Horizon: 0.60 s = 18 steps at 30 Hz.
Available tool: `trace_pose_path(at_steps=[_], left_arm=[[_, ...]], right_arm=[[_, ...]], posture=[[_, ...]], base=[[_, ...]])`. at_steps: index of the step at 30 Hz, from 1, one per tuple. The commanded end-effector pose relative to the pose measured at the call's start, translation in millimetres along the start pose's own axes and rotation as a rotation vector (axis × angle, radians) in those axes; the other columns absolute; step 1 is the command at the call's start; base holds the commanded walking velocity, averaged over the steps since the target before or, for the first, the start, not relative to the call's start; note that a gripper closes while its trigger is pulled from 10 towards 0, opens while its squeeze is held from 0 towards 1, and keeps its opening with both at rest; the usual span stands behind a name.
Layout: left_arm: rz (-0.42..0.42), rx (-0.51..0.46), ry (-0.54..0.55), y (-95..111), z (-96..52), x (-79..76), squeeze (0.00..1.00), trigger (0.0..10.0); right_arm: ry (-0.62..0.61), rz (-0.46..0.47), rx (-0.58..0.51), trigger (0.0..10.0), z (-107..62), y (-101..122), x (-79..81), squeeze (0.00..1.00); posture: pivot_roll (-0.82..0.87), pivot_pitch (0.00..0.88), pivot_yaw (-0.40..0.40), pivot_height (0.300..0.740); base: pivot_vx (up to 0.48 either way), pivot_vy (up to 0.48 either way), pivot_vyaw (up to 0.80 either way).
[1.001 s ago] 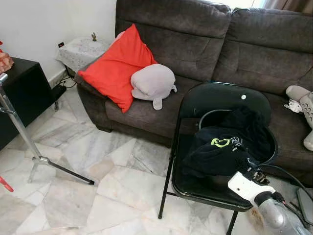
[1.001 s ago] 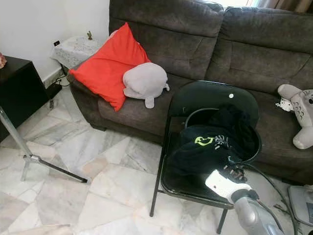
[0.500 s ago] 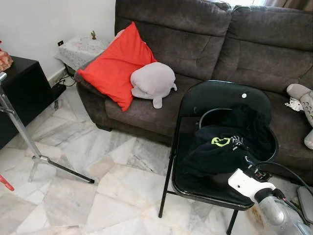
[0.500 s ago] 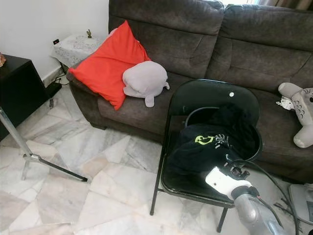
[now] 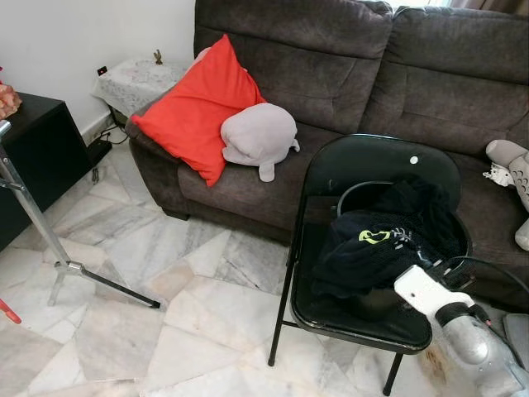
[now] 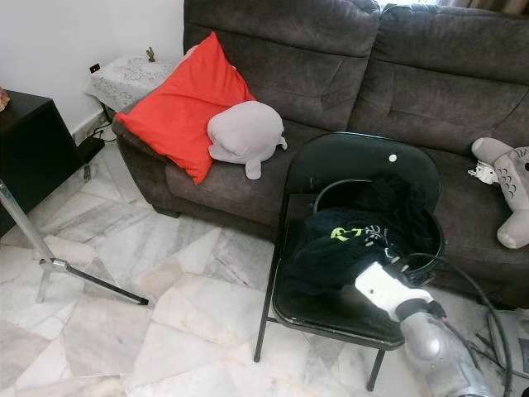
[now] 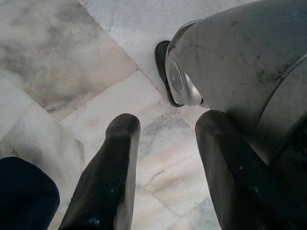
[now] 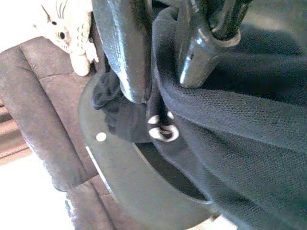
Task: Hang hanger
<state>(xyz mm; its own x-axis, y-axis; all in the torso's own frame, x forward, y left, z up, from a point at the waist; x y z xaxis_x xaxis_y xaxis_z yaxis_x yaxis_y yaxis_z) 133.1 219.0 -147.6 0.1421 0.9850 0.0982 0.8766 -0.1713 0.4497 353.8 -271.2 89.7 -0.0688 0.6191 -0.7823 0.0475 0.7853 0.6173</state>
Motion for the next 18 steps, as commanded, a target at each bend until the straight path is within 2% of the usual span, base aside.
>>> trace_pose_path(at_steps=[1,7,11,18], left_arm=[[0.001,0.008,-0.011,-1.2,0.7,-5.9,0.00,10.0],[0.003,0.006,-0.014,-0.4,0.9,-6.3,0.00,10.0],[0.007,0.006,-0.016,0.0,1.0,-6.7,0.00,10.0],[0.007,0.006,-0.016,-0.3,1.0,-7.3,0.00,10.0]], right_arm=[[-0.030,0.023,-0.010,0.0,1.1,2.4,-13.3,0.00],[-0.043,0.057,-0.028,0.0,0.8,6.6,-19.7,0.00],[-0.111,0.163,-0.035,0.0,1.8,10.2,-42.6,0.00],[-0.183,0.280,-0.064,0.0,1.7,18.6,-68.4,0.00]], posture=[[-0.01,0.130,-0.062,0.740],[-0.01,0.132,-0.061,0.740],[-0.02,0.135,-0.061,0.740],[-0.03,0.138,-0.064,0.740]], base=[[0.000,0.000,0.00],[0.000,0.000,0.00],[0.000,0.000,0.00],[0.000,0.000,0.00]])
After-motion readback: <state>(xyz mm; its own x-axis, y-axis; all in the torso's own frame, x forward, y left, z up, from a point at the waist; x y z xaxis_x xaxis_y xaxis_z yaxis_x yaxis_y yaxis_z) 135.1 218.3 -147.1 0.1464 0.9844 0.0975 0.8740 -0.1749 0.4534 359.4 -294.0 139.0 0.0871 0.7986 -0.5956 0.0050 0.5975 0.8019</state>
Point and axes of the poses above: a point about 5 cm out from each wrist's last joint towards the gripper, its own z axis pointing out of the wrist towards the gripper, its own y axis along the axis of the wrist's last joint, x = y × z, the point moved 5 cm from there along z, pointing out of the wrist towards the gripper, and after that the axes turned 3 degrees about z, right-handed, at the moved point
